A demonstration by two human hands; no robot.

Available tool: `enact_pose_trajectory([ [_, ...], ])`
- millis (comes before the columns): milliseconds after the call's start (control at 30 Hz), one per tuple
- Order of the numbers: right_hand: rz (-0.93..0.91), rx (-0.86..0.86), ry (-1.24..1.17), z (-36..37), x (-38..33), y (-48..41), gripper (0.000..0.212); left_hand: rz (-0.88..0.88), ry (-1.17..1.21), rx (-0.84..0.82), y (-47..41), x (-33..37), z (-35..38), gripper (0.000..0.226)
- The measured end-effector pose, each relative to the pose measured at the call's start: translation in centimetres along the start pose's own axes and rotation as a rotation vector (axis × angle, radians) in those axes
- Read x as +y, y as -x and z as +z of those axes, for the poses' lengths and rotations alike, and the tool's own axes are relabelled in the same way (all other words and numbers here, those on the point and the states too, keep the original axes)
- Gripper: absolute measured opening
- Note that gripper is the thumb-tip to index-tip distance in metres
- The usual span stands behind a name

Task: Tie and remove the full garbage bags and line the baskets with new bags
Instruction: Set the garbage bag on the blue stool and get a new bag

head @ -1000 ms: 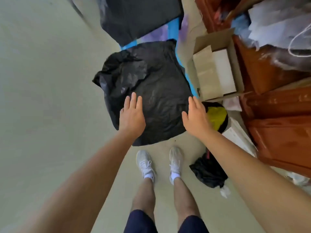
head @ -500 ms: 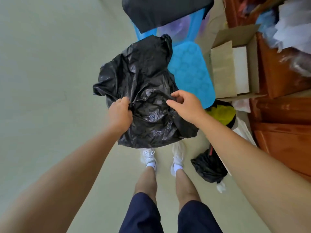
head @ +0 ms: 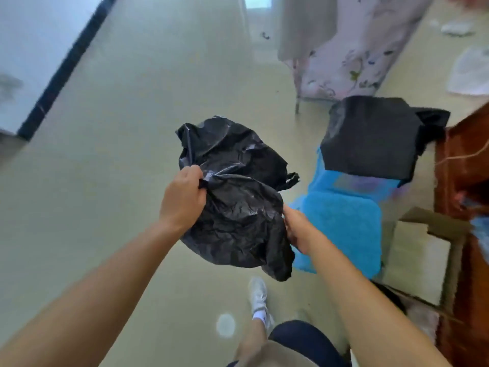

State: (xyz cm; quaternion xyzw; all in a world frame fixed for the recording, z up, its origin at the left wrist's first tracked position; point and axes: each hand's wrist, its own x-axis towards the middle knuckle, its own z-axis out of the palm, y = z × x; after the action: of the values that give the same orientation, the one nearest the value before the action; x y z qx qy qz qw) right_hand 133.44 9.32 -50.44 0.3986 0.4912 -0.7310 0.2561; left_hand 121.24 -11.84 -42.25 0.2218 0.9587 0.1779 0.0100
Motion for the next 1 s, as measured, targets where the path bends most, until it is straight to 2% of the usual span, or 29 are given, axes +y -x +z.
enact_pose_trajectory([
  [100,-0.150,-0.164,0.260,6.2,-3.4,2.4,0.038,-0.096,-0.078,0.150,5.4,-3.1,-6.8,0.016],
  [200,-0.331,-0.231,0.473,13.9,-5.6,6.0,0.022,-0.297,-0.166,0.194,13.2,-6.9,-11.8,0.012],
  [300,-0.565,-0.242,0.736,22.1,-5.9,9.8,0.012,-0.495,-0.266,0.017,21.5,-10.4,-15.6,0.018],
  [400,-0.812,-0.287,1.044,30.6,-4.5,13.2,0.022,-0.633,-0.260,-0.236,28.9,-14.2,-19.0,0.039],
  [467,-0.975,-0.314,1.201,36.5,-2.5,15.1,0.026,-0.726,-0.168,-0.276,33.4,-16.7,-21.5,0.051],
  [533,-1.196,-0.327,1.323,42.3,0.1,16.6,0.028,-0.780,-0.160,-0.146,37.5,-19.3,-24.1,0.049],
  [600,-1.421,-0.332,1.418,47.9,3.3,17.9,0.028,-0.812,-0.177,0.072,41.4,-22.3,-26.8,0.046],
  [733,-1.808,-0.382,1.505,58.2,10.5,19.8,0.022,-0.835,-0.125,0.394,48.6,-28.3,-32.6,0.051],
  [800,-1.946,-0.435,1.566,62.8,14.2,20.6,0.023,-0.811,-0.179,0.488,52.0,-31.7,-35.4,0.055],
  [900,-2.053,-0.558,1.638,68.7,19.0,21.9,0.039,-0.788,-0.322,0.612,56.7,-36.5,-39.4,0.059],
  [1000,-2.125,-0.736,1.687,73.5,23.1,22.6,0.041,-0.717,-0.561,0.555,60.6,-41.3,-42.2,0.075],
])
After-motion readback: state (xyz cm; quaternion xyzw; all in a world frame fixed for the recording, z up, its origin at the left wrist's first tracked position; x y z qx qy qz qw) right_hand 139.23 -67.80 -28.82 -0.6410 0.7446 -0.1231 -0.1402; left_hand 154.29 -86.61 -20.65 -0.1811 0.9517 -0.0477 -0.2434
